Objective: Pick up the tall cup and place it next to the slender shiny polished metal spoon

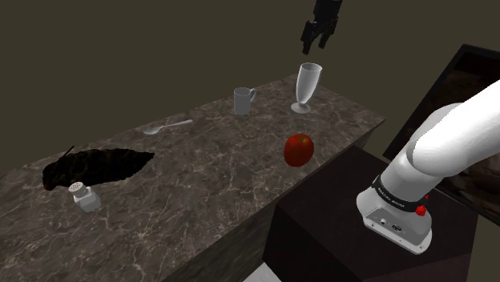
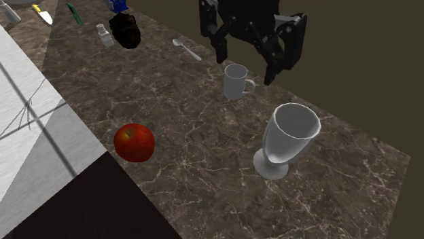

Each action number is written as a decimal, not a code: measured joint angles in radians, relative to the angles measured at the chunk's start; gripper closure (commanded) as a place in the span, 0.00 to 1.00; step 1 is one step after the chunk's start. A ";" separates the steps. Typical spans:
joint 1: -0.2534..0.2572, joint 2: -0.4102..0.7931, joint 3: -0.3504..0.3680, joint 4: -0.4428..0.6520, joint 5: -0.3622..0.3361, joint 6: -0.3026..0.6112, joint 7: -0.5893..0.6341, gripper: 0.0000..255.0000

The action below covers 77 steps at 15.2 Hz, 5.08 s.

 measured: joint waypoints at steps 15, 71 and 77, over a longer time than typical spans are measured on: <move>-0.035 0.374 -0.098 0.103 0.085 0.169 -0.110 0.00; -0.032 0.320 -0.092 0.496 0.074 -0.278 -0.103 1.00; -0.034 0.338 -0.095 0.597 0.078 -0.360 -0.109 1.00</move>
